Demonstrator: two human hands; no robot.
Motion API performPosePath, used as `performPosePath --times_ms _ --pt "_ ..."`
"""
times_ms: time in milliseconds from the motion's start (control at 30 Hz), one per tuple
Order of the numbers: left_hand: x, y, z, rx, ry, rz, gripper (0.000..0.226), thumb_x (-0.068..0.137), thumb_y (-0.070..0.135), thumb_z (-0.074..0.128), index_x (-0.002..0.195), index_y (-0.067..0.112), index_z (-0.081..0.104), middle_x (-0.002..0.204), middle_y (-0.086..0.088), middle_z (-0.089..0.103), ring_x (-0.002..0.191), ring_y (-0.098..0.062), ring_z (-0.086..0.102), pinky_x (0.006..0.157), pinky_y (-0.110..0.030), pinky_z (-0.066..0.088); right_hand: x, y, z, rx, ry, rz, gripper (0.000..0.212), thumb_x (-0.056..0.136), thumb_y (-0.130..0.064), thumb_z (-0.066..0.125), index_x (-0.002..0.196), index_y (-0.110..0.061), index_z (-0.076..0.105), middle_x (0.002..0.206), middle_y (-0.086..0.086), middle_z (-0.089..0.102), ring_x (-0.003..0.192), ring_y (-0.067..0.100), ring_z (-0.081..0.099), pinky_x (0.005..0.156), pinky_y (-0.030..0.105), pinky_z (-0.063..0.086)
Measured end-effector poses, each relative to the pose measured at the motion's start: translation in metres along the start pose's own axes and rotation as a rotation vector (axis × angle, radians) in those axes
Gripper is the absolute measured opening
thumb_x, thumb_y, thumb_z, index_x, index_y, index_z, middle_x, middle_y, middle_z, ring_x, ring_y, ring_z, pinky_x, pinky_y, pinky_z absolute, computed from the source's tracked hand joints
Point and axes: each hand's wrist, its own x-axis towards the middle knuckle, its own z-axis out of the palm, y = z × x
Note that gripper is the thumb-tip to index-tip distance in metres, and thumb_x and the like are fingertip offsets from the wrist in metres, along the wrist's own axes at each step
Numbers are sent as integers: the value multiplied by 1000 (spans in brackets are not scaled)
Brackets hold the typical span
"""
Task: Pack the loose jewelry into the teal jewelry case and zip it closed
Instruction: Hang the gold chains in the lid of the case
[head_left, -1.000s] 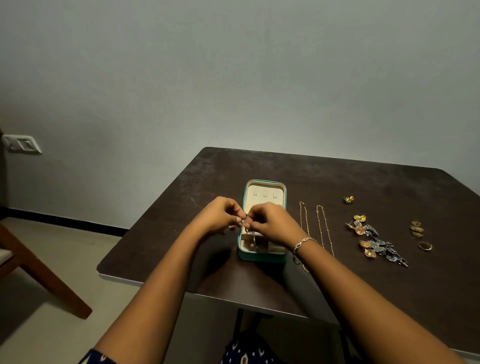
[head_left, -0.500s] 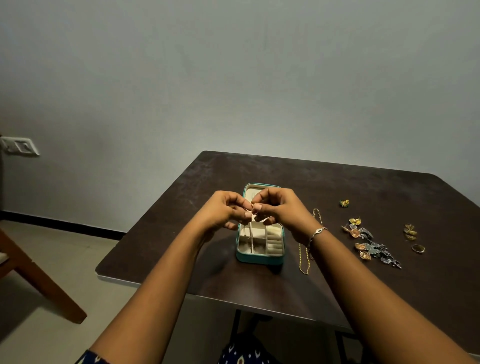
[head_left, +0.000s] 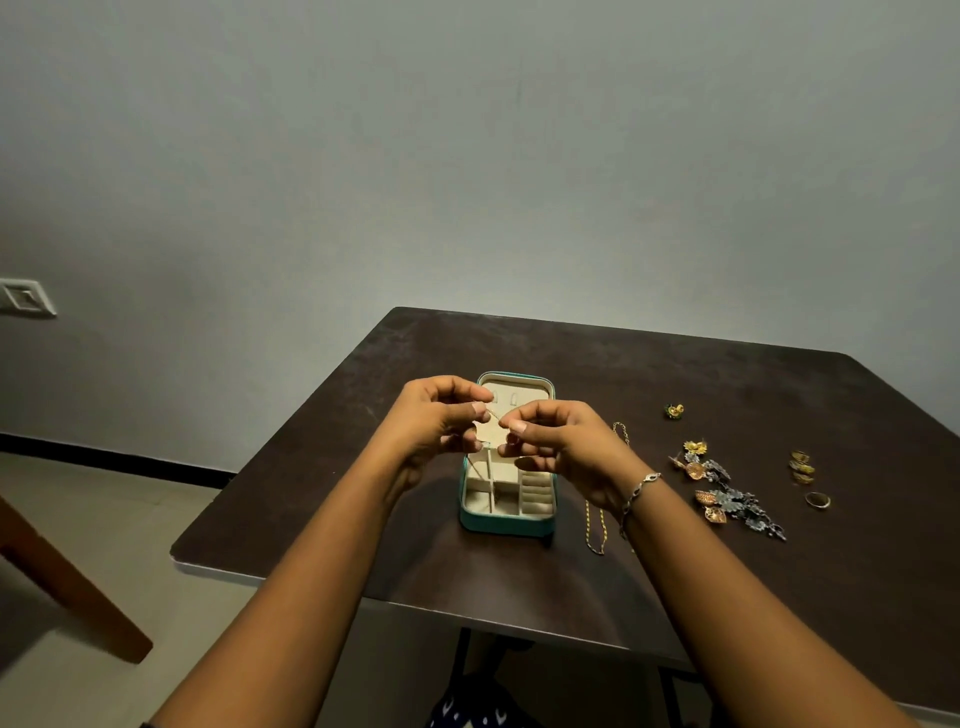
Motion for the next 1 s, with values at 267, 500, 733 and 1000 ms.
performPosePath --times_ms 267,500,733,1000 --pt "-1 -6 7 105 -30 22 8 82 -6 59 84 -2 65 54 1 59 35 1 43 37 -13 33 -3 3 -8 -71 -7 -115 20 76 15 58 76 -4 65 62 4 65 60 11 65 61 20 54" --pt "-6 -5 13 304 -88 54 13 78 -10 62 90 -10 64 65 -3 58 44 6 54 38 -3 32 -4 7 -12 -116 38 -176 19 73 16 62 76 -2 64 70 7 63 63 11 62 59 18 53" --pt "-5 -7 13 338 -42 90 11 84 3 61 92 -4 65 65 0 57 38 8 47 36 -6 30 -5 6 -15 -182 62 -205 25 75 20 57 78 -4 61 68 8 58 56 5 61 59 19 51" --pt "-3 -11 17 345 -103 137 9 78 -1 68 80 7 64 60 -5 50 39 3 43 41 -5 31 -5 5 -16 -337 140 -282 22 76 13 62 76 -9 64 70 9 62 67 15 59 63 22 51"
